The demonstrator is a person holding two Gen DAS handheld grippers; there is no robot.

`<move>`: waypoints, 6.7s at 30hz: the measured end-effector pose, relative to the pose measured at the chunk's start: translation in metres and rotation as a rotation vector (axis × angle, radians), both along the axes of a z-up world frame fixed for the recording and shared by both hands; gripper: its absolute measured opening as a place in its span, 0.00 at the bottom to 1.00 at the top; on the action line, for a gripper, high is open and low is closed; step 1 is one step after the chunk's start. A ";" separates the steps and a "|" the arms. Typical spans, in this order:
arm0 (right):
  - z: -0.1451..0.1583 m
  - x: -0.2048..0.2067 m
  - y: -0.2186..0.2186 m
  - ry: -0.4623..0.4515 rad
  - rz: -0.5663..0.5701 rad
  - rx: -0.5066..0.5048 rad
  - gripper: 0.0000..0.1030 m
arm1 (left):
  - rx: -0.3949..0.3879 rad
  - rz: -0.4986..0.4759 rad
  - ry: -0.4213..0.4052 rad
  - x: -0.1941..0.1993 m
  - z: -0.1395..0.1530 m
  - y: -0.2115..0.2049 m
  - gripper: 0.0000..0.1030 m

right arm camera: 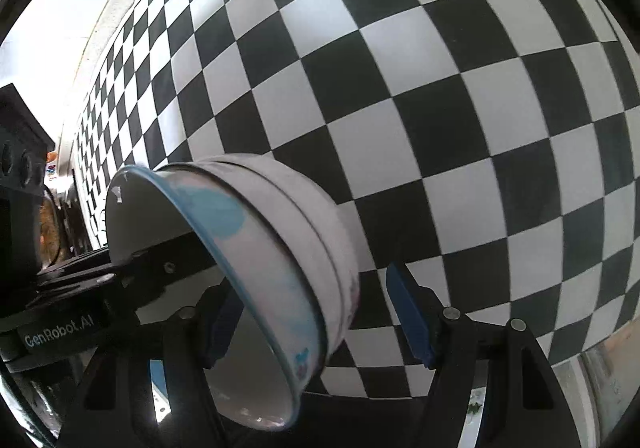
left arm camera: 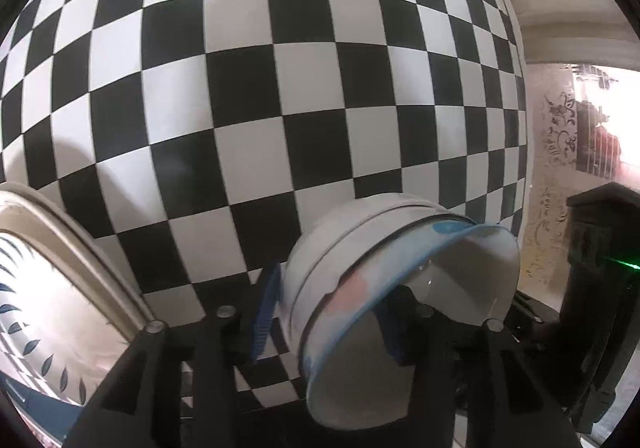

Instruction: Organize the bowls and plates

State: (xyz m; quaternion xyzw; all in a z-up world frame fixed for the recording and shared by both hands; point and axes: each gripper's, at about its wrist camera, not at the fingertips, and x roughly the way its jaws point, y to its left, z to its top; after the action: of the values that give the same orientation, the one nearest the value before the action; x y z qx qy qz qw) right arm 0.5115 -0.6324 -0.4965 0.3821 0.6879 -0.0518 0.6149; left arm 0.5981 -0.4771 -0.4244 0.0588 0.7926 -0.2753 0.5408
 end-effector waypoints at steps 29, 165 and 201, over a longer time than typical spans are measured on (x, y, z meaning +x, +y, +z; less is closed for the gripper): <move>0.007 0.021 0.017 -0.129 0.009 0.116 0.54 | -0.104 0.072 -0.046 0.010 0.018 0.026 0.50; 0.257 -0.007 0.238 -0.485 0.242 -0.633 1.00 | -0.047 0.323 -0.835 -0.060 0.218 0.292 0.89; 0.421 -0.312 0.385 -0.796 0.049 -0.849 1.00 | -0.053 0.315 -1.182 -0.324 0.353 0.421 0.89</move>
State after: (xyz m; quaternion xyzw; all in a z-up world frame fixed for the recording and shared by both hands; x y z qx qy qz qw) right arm 0.1993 -0.2470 -0.0754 0.0762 0.3314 -0.1610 0.9265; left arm 0.2742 -0.0558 -0.0712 0.0700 0.3506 -0.1323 0.9245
